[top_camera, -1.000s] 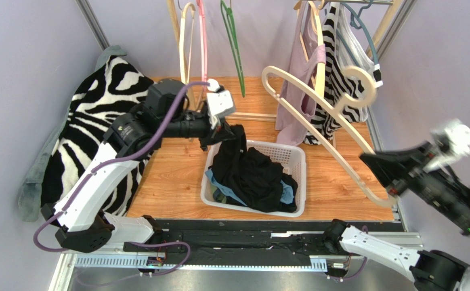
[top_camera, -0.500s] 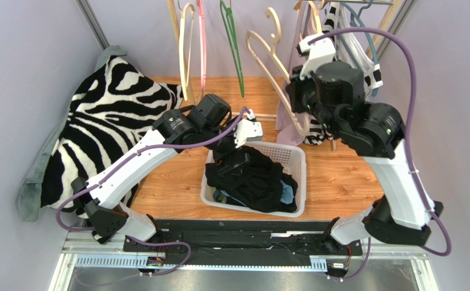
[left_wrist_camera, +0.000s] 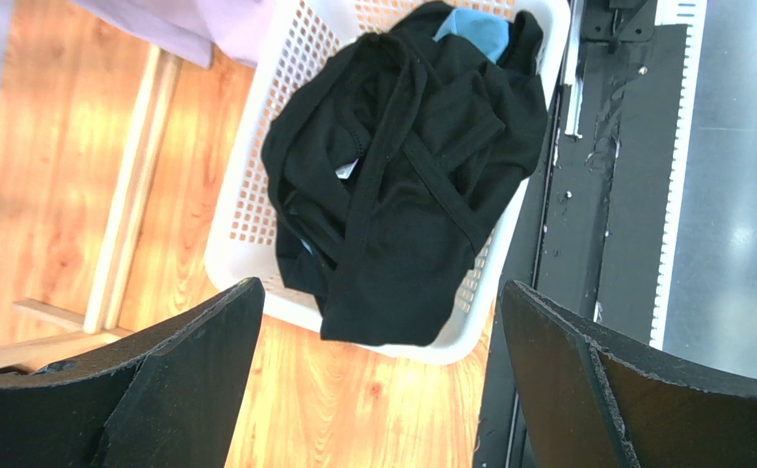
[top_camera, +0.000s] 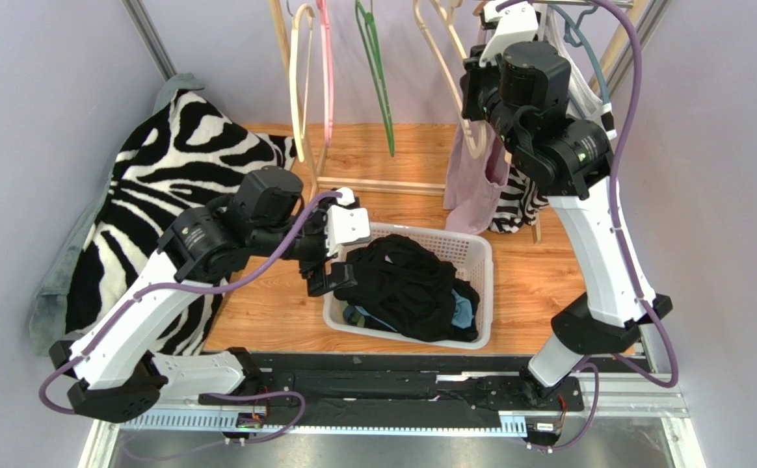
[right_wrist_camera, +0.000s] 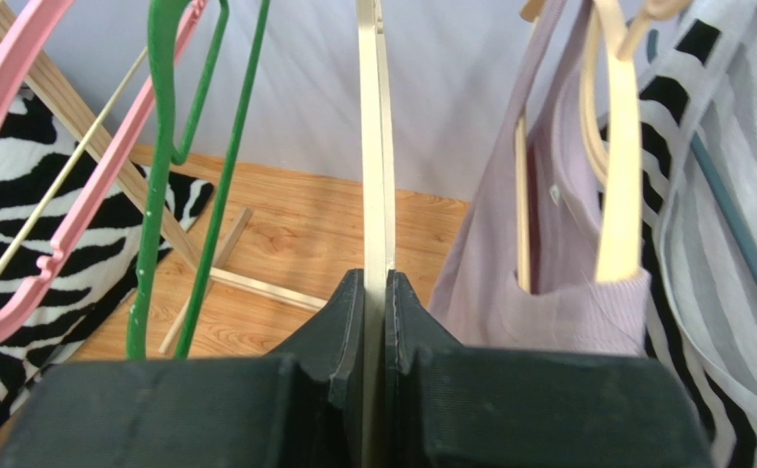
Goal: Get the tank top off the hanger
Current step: Place the tank top in the bin, then place the hanger at the clothesline.
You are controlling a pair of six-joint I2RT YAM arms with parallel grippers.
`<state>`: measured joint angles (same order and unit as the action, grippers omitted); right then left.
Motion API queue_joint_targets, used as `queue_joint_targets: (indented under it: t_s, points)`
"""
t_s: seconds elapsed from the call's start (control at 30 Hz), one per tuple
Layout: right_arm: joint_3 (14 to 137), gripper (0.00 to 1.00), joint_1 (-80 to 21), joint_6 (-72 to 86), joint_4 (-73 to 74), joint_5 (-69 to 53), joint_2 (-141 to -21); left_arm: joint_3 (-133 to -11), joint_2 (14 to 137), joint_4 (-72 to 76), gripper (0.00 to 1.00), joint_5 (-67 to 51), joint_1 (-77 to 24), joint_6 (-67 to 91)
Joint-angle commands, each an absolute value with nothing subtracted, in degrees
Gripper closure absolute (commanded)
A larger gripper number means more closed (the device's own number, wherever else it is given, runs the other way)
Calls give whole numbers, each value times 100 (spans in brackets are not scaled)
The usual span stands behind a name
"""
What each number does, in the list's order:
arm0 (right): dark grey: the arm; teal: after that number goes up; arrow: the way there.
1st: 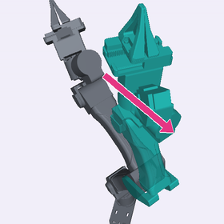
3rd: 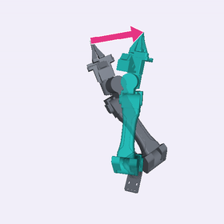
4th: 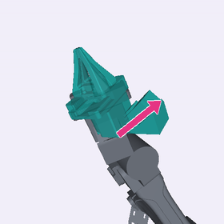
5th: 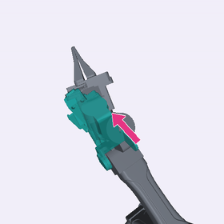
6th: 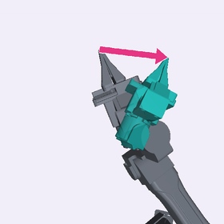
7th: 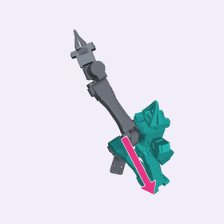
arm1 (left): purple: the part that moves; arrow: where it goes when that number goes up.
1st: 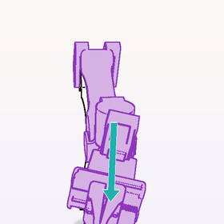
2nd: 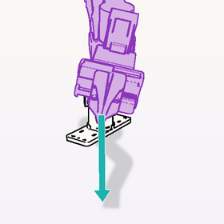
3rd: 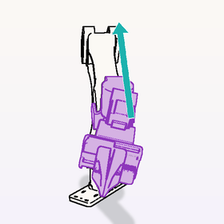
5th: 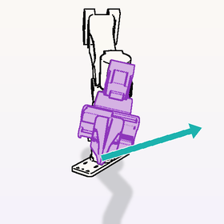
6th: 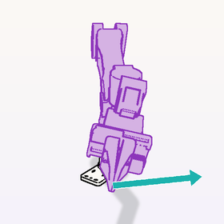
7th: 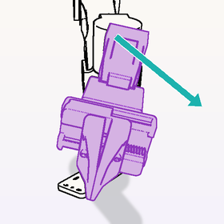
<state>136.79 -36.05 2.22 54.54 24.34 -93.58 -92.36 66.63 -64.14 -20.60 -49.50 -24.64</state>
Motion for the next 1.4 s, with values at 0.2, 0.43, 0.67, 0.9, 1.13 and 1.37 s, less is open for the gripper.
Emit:
queue_joint_targets:
  t_s: [0.2,0.43,0.67,0.9,1.13,1.37]
  points:
    - [14062,100,-3164,430,4676,1749,-9800,-9404,6135,-6653,1,-2391,-4966,-2707]
    - [14343,100,-2927,712,4623,1328,-10195,-9448,5994,-6952,1,-2532,-4966,-3129]
    - [14230,100,-2909,887,4667,1143,-10397,-9448,5959,-6847,1,-2250,-4966,-3067]
    - [13932,100,-2962,1107,4790,1125,-10371,-9510,5994,-6820,1,-2259,-4966,-3041]
    - [14227,100,-3506,870,4719,1266,-10590,-9571,6064,-6759,1,-2233,-4966,-2944]
    - [14493,100,-3735,800,4755,1423,-10916,-9633,6065,-6750,1,-2145,-4966,-2918]
